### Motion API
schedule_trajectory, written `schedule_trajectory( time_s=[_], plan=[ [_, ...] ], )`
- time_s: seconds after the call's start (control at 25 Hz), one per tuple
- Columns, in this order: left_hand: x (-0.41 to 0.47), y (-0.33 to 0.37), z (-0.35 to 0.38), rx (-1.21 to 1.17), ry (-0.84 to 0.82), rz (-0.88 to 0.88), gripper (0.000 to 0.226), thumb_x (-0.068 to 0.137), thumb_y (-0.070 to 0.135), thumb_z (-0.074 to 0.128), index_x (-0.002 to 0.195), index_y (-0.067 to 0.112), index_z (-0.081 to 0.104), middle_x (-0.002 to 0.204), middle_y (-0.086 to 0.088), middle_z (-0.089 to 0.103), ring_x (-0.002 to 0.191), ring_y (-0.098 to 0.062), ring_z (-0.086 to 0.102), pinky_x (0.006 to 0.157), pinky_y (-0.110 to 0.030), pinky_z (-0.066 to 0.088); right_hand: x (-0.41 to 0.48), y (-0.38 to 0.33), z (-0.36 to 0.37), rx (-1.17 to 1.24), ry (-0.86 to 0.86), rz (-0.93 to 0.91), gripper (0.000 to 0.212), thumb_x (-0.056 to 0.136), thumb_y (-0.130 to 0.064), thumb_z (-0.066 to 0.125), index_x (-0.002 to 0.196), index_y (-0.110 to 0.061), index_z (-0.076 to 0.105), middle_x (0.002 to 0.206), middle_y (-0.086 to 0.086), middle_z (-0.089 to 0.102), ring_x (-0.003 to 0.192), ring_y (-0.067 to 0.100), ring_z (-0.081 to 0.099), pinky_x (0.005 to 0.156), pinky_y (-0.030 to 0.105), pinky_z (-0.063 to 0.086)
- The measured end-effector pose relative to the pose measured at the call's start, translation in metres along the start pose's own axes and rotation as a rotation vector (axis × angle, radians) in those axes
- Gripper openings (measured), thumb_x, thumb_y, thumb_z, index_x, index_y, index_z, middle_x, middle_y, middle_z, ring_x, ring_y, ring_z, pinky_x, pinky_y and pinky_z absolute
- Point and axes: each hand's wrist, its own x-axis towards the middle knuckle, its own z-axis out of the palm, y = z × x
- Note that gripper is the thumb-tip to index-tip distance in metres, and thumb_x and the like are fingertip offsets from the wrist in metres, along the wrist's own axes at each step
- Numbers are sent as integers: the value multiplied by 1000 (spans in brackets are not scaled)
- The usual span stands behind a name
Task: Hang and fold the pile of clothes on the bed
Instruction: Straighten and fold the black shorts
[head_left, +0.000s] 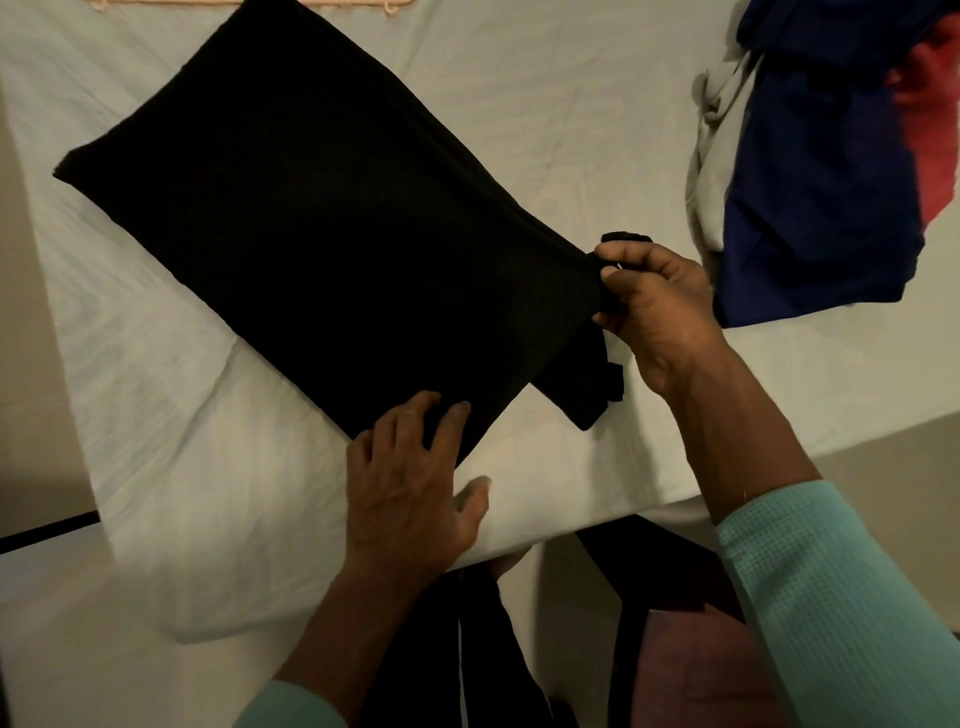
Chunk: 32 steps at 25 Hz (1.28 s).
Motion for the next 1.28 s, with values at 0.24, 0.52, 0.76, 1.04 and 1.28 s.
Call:
schedule_trajectory(
  time_s=[0.24,0.52,0.76,1.04,1.28],
  plan=[
    [41,-37,-24,-193,87,32,39,84,6,60,121,6,71,95,-15,72,80,-37,69,67,-46,59,4,-35,13,105,-88,39,27,95,6,59,97,-15,76,95,10,69,80,19,69,64,26,57],
    [121,-79,-121,-374,444,-180,25,97,24,56,118,25,69,98,-7,71,79,-30,66,73,-48,58,21,-117,65,93,-259,-152,34,97,11,51,93,-14,74,87,4,68,76,15,64,60,24,53],
    [78,-17,-101,-223,598,107,36,90,-1,52,118,8,73,102,-15,70,90,-32,66,70,-44,54,41,-111,42,371,-389,-314,28,96,9,57,105,-14,71,92,0,69,84,17,61,80,35,49],
    [41,4,13,-112,-6,26,77,78,21,83,149,14,54,117,-9,56,96,-24,59,65,-31,55,60,-1,32,-85,-76,-115,21,95,5,66,96,-14,74,76,2,66,73,12,62,77,22,57],
    [99,14,-36,-408,144,-38,45,100,49,55,134,21,62,122,1,54,91,-14,60,72,-33,53,41,-8,31,-191,-37,32,40,92,-46,74,122,-20,65,110,1,71,101,22,71,90,40,61]
  ],
)
